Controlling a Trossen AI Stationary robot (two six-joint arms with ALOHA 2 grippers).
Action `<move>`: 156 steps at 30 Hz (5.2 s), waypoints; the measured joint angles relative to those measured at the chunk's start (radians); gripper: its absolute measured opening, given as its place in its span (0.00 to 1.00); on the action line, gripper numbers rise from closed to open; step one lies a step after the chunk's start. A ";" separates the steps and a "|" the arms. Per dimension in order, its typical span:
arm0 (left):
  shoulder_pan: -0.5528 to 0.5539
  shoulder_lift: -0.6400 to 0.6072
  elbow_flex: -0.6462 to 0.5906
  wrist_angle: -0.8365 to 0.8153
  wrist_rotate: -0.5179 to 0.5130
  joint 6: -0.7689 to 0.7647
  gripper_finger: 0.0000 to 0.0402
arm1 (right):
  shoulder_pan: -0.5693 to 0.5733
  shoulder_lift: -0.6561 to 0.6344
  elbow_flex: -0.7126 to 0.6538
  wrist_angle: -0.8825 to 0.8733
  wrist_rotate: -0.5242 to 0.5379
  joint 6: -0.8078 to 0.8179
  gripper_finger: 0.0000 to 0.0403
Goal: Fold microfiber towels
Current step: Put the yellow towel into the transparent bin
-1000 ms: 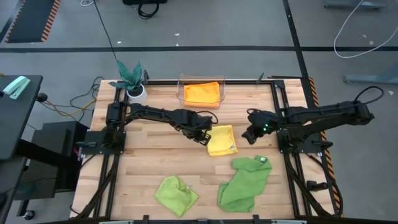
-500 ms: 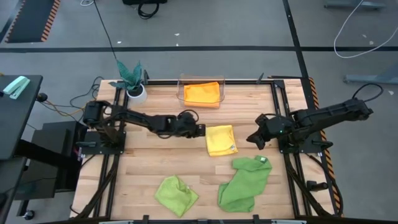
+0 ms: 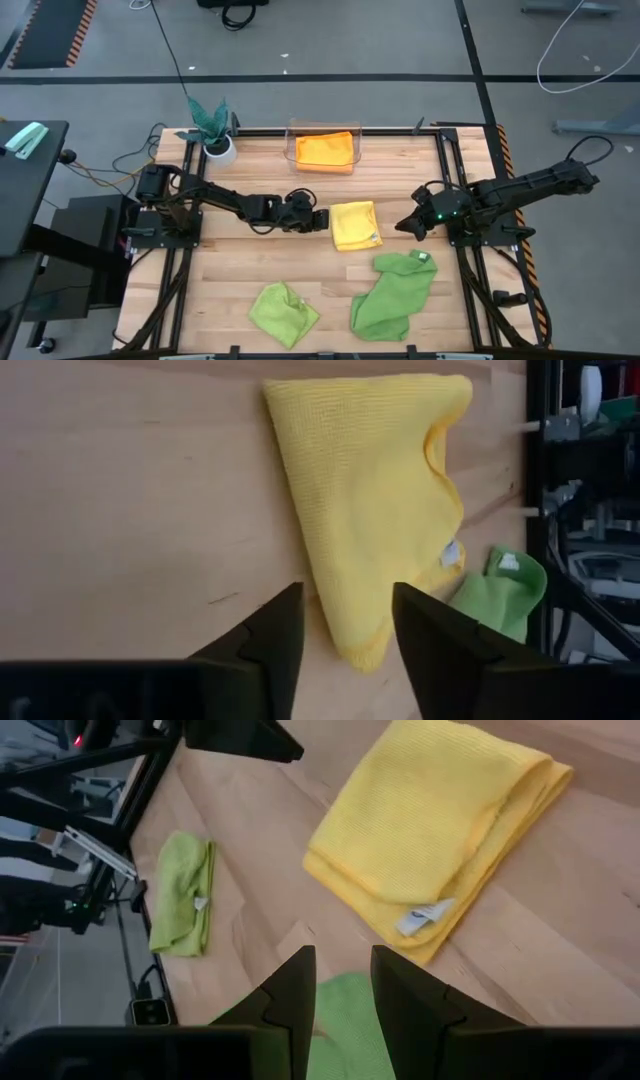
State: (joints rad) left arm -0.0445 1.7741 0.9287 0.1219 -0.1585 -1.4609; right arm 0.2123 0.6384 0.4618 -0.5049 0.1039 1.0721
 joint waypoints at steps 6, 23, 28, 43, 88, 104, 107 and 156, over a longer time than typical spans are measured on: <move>0.004 0.015 0.001 -0.006 -0.001 -0.028 0.49 | 0.000 0.003 0.000 0.002 0.028 -0.001 0.27; 0.004 0.185 0.026 0.205 0.073 -0.081 0.52 | 0.000 0.003 0.000 0.016 0.042 -0.001 0.27; 0.009 0.258 0.121 0.215 0.091 -0.048 0.52 | 0.000 0.003 0.000 0.018 0.053 -0.001 0.27; 0.055 0.293 0.166 0.200 0.091 -0.019 0.48 | 0.007 0.003 0.000 0.025 0.053 0.020 0.27; 0.086 0.322 0.211 0.160 0.058 0.221 0.16 | -0.035 0.058 -0.348 0.406 0.029 0.465 0.27; 0.087 0.322 0.210 0.160 0.089 0.295 0.33 | -0.191 0.062 -0.407 0.460 0.072 0.522 0.39; 0.087 0.322 0.210 0.160 0.097 0.296 0.35 | -0.215 0.075 -0.407 0.454 0.069 0.521 0.40; 0.087 0.322 0.210 0.187 0.131 0.295 0.38 | -0.323 0.604 -0.256 0.692 -0.133 0.374 0.40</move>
State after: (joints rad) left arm 0.0422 2.0960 1.1385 0.3084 -0.0277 -1.1656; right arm -0.1108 1.2419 0.2058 0.1874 -0.0292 1.4462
